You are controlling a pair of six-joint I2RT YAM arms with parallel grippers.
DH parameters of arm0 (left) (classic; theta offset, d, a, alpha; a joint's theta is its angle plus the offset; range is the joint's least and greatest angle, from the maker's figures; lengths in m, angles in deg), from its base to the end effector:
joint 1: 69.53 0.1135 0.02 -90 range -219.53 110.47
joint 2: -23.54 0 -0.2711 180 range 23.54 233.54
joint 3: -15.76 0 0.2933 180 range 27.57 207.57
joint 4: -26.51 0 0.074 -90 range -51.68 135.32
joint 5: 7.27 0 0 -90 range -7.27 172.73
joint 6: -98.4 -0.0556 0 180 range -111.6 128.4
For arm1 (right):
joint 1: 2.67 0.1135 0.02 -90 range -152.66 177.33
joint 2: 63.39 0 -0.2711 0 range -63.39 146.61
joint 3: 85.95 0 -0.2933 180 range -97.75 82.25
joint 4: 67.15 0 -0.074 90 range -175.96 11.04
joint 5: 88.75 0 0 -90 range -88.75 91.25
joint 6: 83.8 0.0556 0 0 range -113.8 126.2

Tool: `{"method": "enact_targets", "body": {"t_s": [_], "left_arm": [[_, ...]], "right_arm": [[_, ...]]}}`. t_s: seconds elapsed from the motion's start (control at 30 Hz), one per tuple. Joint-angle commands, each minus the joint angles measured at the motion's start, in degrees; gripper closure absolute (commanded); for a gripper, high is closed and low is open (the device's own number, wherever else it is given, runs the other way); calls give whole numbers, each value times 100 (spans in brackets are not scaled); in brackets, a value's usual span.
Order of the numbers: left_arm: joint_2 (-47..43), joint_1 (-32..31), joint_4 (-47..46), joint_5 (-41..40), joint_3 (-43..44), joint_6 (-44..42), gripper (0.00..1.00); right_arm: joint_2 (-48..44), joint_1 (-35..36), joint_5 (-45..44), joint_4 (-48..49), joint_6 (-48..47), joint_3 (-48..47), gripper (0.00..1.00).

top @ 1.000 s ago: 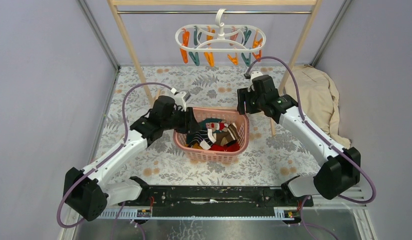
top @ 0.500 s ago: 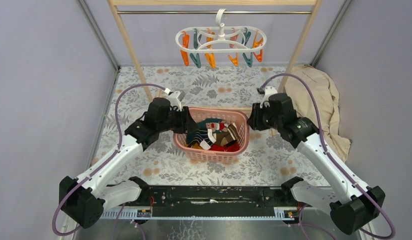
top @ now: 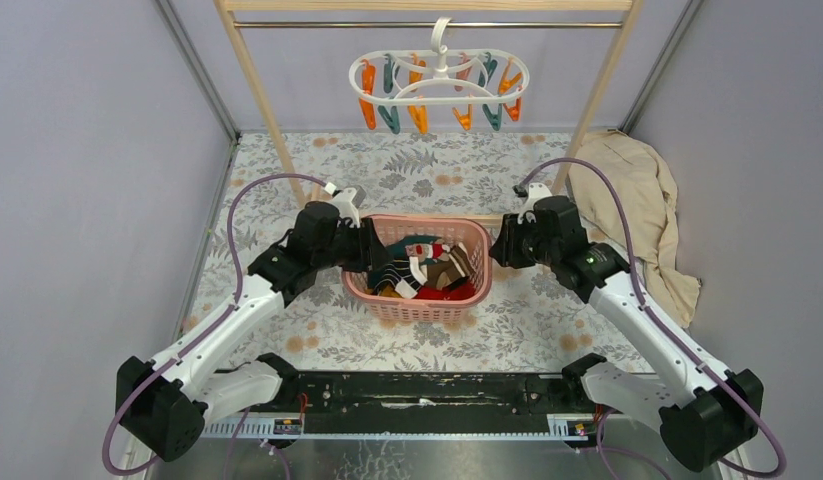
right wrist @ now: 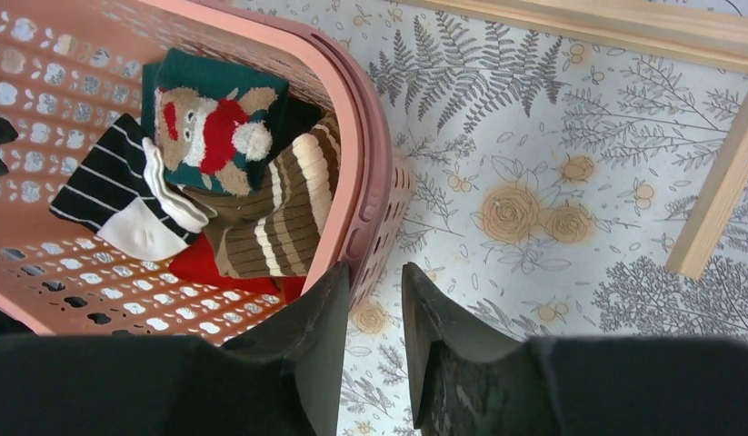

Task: Remove the socks clipped to the hanger
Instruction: Adjust the bin at the center of the board, then reset both arms

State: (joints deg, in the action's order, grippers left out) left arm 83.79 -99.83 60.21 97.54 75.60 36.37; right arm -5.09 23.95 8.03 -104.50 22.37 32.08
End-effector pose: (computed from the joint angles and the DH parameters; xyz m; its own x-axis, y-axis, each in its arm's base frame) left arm 0.2385 -0.1558 0.2751 -0.7421 -0.0915 -0.6640 0.3651 0.7756 -0.5149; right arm 0.2454 0.1303 0.2913 -0.6245 -0.0037 -0.7810 -0.3736 0.8795 0.2946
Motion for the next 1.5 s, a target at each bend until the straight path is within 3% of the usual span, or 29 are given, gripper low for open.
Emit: {"method": "enact_targets", "body": {"t_s": [0.0, 0.2, 0.3, 0.4, 0.47, 0.5, 0.57, 0.6, 0.63, 0.93, 1.03, 1.17, 1.47], "left_arm": [[-73, 25, 8, -162, -48, 40, 53], [-176, 35, 185, -304, 94, -55, 53], [-428, 33, 313, -330, 238, -68, 52], [-753, 34, 444, -438, 356, -55, 48], [-986, 33, 539, -536, 414, -46, 44], [-1082, 34, 609, -587, 446, -39, 42], [-1252, 34, 743, -675, 527, -21, 37], [-1335, 33, 804, -714, 570, -19, 10], [-1401, 33, 867, -750, 634, -19, 2], [-1798, 33, 1506, -1565, 1771, -168, 1], [-1947, 33, 1458, -2128, 2140, -298, 1], [-1820, 33, 1236, -2274, 2388, -488, 1], [-1522, 180, 90, -2799, 1369, -906, 2]], "right_arm": [[436, 20, -37, 139, -37, 8, 65], [827, 14, -142, 138, -147, -449, 62], [699, 20, -290, -72, -199, -616, 55], [259, 19, -570, -241, -218, -603, 34], [-157, 17, -778, -261, -234, -530, 3], [-361, 19, -880, -284, -234, -500, 1], [-727, 20, -988, -379, -251, -505, 0], [-887, 20, -1027, -443, -254, -529, 0], [-1022, 18, -1065, -510, -254, -555, 0], [-1933, 19, -1212, -579, -432, -890, 0], [-2045, 19, -898, -322, -615, -962, 0], [-2019, 20, -803, -96, -678, -1140, 0], [-1566, 17, -1818, 702, -922, -576, 0]]}}
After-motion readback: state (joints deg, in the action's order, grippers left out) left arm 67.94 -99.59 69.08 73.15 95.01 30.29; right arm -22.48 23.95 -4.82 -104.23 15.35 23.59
